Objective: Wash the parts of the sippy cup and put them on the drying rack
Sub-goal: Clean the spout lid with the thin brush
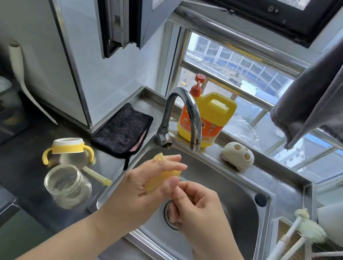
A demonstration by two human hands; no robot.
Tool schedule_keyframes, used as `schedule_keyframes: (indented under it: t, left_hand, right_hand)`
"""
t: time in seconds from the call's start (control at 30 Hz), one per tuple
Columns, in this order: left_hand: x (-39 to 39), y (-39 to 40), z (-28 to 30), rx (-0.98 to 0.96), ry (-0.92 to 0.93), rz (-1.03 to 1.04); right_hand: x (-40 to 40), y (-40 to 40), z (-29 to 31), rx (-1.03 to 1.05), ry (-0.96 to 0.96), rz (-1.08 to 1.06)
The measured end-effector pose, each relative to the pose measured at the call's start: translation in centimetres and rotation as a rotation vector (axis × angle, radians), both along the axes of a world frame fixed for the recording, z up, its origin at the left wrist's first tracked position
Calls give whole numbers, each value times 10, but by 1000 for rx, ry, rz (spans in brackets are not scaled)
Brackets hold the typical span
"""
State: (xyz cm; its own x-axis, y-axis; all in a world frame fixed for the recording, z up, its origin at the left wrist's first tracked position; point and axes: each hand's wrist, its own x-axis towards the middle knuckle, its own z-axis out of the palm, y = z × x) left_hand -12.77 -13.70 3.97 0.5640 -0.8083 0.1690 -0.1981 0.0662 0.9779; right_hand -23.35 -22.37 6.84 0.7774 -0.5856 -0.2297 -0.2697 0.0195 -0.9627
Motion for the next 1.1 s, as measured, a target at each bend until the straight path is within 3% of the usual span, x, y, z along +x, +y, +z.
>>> schedule_keyframes:
  t: [0.13, 0.3, 0.67, 0.87, 1.1]
  left_hand:
    - [-5, 1, 1, 10, -33, -20]
    - [-5, 0, 4, 8, 100, -47]
    - [-1, -5, 4, 1, 391, 146]
    - [-6, -11, 5, 10, 429, 125]
    - [4, -13, 5, -43, 602, 164]
  right_hand:
    - [3, 0, 1, 7, -45, 20]
    - [5, -2, 0, -36, -31, 15]
    - [-9, -12, 1, -561, 71, 131]
    - [-5, -14, 1, -605, 56, 86]
    - [-3, -16, -5, -609, 63, 67]
